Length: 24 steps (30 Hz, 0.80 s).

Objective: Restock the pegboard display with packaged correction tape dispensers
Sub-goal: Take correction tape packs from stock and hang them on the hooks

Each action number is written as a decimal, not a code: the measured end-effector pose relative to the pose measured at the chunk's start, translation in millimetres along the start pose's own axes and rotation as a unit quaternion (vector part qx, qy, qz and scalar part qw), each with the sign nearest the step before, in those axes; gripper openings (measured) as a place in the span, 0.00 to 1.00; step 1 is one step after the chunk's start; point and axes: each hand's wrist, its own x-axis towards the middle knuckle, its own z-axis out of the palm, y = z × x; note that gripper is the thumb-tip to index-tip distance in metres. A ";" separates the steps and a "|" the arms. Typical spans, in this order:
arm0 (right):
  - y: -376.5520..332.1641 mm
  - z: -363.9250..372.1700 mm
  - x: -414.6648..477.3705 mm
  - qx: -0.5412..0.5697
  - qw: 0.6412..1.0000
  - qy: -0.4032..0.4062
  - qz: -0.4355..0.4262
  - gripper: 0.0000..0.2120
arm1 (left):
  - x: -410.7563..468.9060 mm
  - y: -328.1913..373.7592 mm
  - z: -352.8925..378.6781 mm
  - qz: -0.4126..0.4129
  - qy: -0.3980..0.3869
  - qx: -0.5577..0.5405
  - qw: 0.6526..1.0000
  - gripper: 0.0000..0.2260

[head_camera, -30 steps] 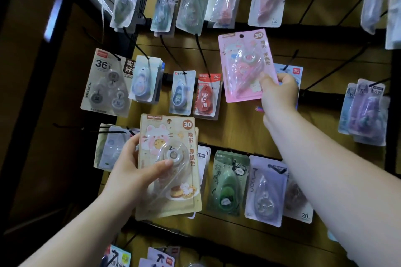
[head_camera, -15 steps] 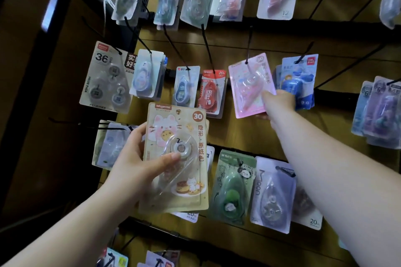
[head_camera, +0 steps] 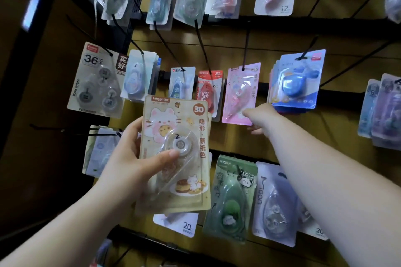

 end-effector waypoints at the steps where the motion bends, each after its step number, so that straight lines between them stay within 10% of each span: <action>1: -0.1 -0.2 -5.4 -0.030 0.999 0.006 -0.021 0.18 | -0.4 0.9 1.5 0.003 0.003 0.001 1.000 0.28; 5: 0.8 -7.5 -41.6 -0.140 0.976 0.041 -0.164 0.18 | -2.5 9.3 12.2 0.019 0.006 0.002 1.000 0.34; 9: 4.5 -18.5 -102.1 0.003 0.955 -0.015 -0.297 0.06 | -3.2 18.9 22.1 0.034 0.010 -0.007 0.999 0.33; 14: 14.8 -32.6 -148.9 -0.003 0.945 -0.242 -0.220 0.08 | -5.3 28.2 34.6 0.049 0.007 -0.008 0.999 0.34; 24: 32.2 -36.4 -155.7 0.167 0.951 -0.192 -0.176 0.06 | -18.5 31.9 43.7 0.038 -0.087 -0.025 0.995 0.25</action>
